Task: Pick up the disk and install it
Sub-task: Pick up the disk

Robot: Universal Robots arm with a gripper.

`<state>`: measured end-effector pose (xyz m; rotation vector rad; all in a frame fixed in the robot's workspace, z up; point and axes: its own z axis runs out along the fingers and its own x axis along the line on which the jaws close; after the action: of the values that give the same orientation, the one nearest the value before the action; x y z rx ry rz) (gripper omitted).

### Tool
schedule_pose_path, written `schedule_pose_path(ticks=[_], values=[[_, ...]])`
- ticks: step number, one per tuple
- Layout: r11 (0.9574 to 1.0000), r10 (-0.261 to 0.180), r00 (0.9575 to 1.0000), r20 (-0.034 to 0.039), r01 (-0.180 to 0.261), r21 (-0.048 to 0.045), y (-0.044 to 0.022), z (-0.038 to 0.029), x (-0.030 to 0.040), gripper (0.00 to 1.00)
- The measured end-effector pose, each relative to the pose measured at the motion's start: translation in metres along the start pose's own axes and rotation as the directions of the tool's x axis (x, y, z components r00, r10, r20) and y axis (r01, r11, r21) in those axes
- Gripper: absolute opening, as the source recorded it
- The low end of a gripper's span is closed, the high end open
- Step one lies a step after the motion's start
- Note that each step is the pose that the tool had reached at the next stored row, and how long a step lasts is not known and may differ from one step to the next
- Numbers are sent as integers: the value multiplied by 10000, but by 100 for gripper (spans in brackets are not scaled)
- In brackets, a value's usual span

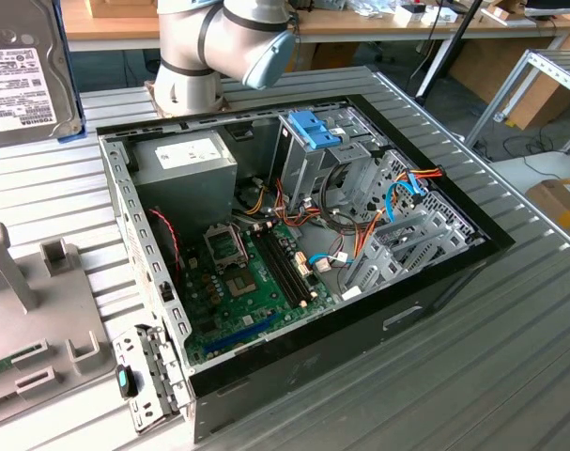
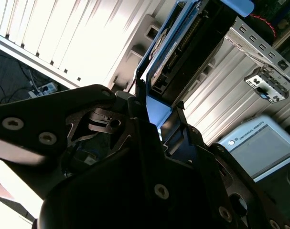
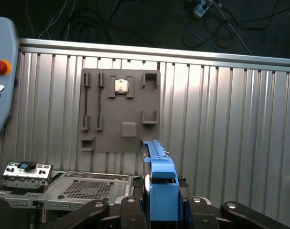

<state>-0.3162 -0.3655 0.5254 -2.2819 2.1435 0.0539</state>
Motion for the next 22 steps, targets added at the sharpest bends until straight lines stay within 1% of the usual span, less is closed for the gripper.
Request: schedule_pose_path(ticks=[1,2,18,21,22], values=[[10000,0,10000,0,0,0,-28,-1,2,36],[10000,0,10000,0,0,0,-34,-1,2,36],[10000,-1,10000,0,1,0,-41,-1,3,36],[10000,0,10000,0,0,0,-77,-1,5,36],[10000,0,10000,0,0,0,-98,-2,6,36]])
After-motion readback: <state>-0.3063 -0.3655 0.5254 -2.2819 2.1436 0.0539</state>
